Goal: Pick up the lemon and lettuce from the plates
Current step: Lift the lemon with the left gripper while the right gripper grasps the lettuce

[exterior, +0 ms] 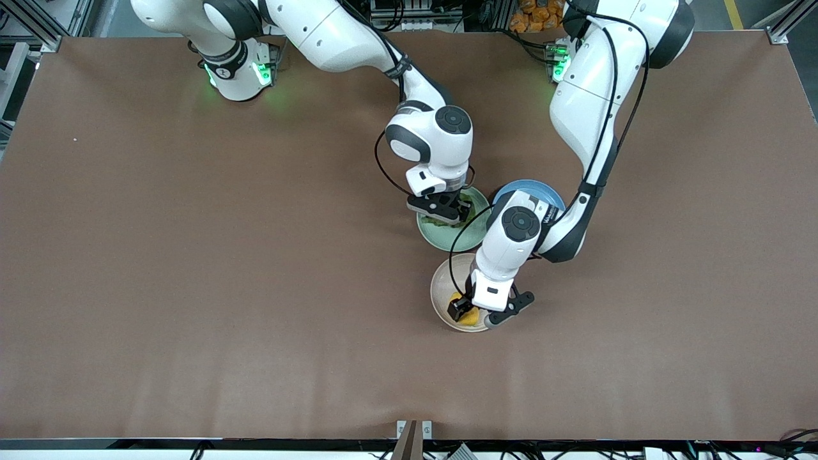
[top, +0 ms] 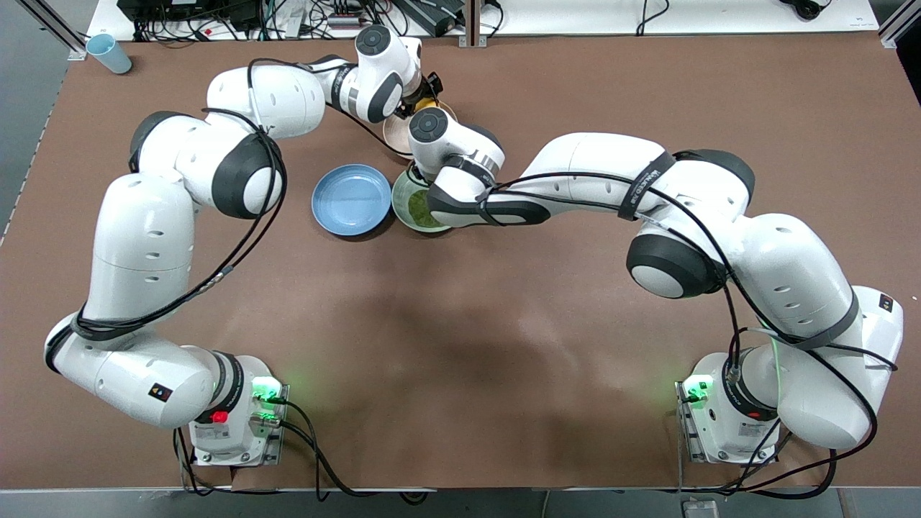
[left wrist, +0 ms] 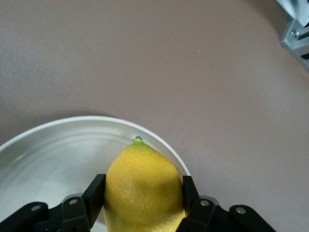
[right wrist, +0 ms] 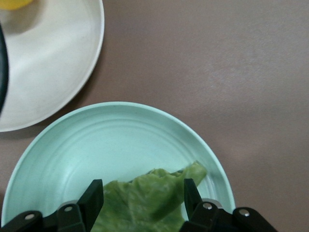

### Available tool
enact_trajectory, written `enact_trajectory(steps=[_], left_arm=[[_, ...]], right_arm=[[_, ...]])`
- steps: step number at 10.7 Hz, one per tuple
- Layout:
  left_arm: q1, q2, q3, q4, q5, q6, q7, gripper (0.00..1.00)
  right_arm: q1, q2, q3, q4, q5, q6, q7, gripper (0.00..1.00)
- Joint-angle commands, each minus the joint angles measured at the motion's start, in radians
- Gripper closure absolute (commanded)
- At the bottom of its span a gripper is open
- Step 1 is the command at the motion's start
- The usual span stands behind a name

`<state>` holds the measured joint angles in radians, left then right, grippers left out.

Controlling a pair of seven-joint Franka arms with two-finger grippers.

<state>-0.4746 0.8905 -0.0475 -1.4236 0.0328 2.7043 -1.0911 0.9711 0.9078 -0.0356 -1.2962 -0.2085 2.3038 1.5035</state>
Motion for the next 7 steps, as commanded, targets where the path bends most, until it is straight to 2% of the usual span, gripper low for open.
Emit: enact_trajectory(steps=[1,5,6,7], left_arm=[[0.017,-0.059,0.011,-0.021,0.033,-0.024,-0.024,1.00],[0.079,-0.197,0.000,-0.060,0.032,-0.277,0.095,1.00],[0.100,-0.243,0.000,-0.119,0.032,-0.293,0.153,1.00],[0.126,-0.293,0.000,-0.191,0.027,-0.293,0.228,1.00]], right_arm=[[0.027,0.037,-0.012,0.048,-0.047,-0.014,0.038,0.24],[0.035,0.045,-0.012,0.038,-0.112,-0.023,0.043,0.28],[0.035,0.048,-0.012,0.038,-0.114,-0.024,0.043,0.38],[0.035,0.048,-0.012,0.038,-0.123,-0.026,0.041,0.58]])
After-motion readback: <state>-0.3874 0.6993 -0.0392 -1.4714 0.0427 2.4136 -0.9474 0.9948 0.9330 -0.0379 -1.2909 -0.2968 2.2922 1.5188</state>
